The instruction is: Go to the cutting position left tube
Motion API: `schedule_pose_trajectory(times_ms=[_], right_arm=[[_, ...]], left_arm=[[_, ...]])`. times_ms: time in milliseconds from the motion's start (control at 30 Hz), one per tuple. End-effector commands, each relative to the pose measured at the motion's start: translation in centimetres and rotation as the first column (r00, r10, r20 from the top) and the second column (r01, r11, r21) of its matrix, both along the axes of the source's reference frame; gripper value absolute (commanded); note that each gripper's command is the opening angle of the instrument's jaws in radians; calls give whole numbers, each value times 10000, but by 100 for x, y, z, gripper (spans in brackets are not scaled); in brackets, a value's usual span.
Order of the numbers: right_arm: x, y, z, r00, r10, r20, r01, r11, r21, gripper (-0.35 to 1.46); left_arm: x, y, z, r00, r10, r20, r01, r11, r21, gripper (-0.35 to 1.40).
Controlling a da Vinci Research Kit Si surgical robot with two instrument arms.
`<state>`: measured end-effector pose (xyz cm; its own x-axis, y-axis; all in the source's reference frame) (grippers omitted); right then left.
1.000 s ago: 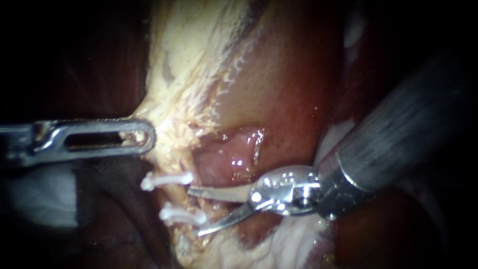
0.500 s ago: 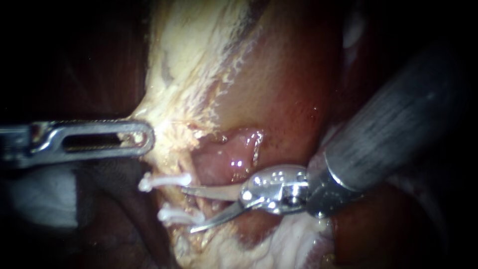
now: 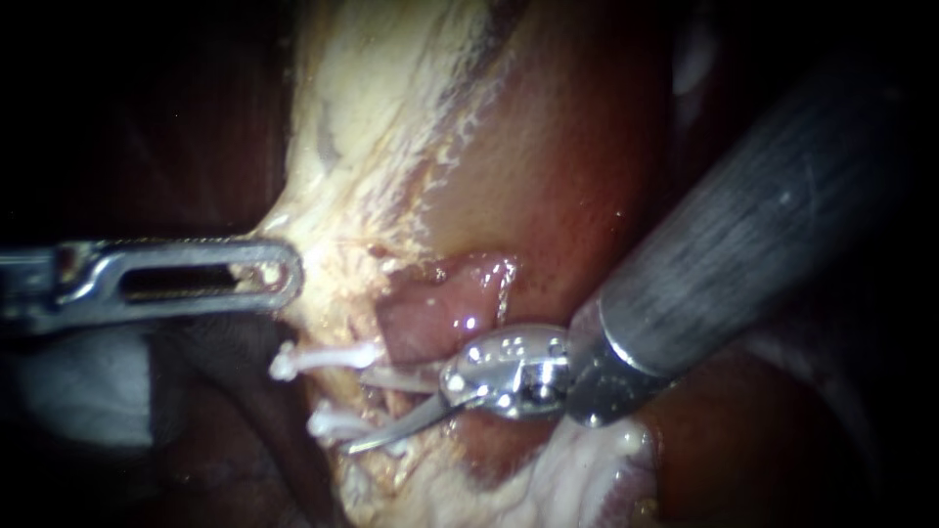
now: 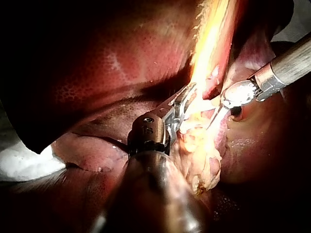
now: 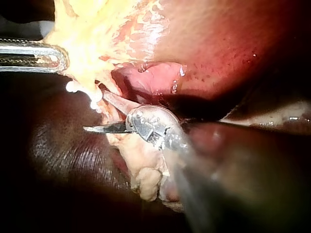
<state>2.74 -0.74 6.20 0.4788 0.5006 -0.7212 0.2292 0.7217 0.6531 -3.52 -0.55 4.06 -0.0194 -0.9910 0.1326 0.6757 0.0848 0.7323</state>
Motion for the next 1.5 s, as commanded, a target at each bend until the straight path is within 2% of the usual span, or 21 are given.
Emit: schedule_pose_trajectory(times_ms=[33,400,900,1500], right_arm=[[2,-1,1,10000,-36,-28,36,10000,11,138],[21,-9,6,9983,-449,-375,459,9986,255,136],[38,-10,3,9941,-714,-812,744,9966,355,130],[59,-7,8,9973,-440,-595,495,9944,935,130]], left_arm=[[0,0,0,10000,-2,5,2,10000,-2,-23],[0,0,0,10000,-2,4,2,10000,-2,-23],[-1,0,0,10000,-3,4,3,10000,-1,-23],[-1,0,0,10000,-6,3,6,10000,-2,-23]])
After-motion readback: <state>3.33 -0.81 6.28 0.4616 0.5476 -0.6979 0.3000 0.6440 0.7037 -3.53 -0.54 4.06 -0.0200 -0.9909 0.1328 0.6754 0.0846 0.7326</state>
